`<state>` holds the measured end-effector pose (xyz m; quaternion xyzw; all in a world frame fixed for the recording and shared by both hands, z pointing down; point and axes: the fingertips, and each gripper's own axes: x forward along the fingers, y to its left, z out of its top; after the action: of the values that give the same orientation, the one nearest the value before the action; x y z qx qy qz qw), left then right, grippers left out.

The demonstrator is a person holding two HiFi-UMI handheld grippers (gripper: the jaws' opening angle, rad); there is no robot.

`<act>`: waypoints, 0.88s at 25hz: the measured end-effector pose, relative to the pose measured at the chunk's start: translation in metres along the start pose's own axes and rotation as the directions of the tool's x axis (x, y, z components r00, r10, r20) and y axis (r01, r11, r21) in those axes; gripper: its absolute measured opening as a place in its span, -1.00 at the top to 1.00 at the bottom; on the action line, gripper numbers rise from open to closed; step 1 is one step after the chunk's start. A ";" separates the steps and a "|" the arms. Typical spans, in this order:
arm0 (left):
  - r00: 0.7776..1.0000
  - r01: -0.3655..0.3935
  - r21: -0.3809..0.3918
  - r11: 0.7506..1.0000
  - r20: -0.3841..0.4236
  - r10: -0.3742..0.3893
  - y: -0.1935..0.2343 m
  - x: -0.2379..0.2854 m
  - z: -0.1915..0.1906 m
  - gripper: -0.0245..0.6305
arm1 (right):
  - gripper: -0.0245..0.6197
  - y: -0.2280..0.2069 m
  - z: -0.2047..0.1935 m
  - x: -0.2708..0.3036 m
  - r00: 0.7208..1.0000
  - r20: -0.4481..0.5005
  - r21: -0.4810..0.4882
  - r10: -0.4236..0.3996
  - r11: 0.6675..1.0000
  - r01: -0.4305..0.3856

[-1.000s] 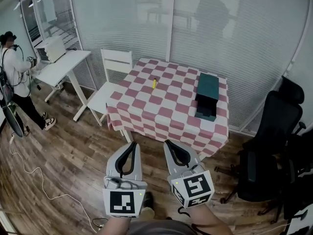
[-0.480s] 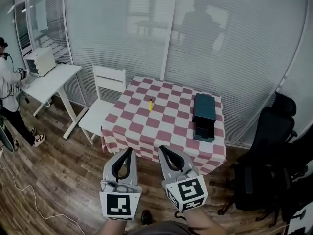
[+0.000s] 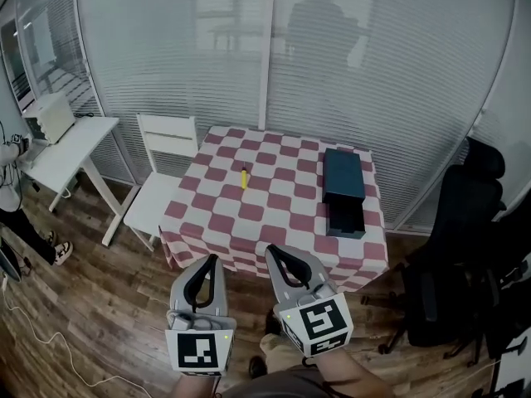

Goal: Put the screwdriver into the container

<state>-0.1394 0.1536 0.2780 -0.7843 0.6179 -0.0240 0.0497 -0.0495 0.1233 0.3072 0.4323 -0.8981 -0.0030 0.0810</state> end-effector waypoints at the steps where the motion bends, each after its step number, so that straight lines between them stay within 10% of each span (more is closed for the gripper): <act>1: 1.000 0.003 0.005 1.000 -0.006 -0.003 0.001 0.009 -0.003 0.92 | 0.85 -0.006 -0.001 0.007 1.000 0.000 0.004 -0.001 1.000 0.001; 22: 0.999 -0.015 0.121 0.992 -0.049 0.021 0.038 0.213 -0.006 0.92 | 0.85 -0.145 0.008 0.179 0.998 0.044 0.080 0.047 0.995 -0.050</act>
<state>-0.1263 -0.0628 0.2744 -0.7735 0.6233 -0.0805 0.0819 -0.0483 -0.1075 0.3135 0.4131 -0.9092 0.0266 0.0445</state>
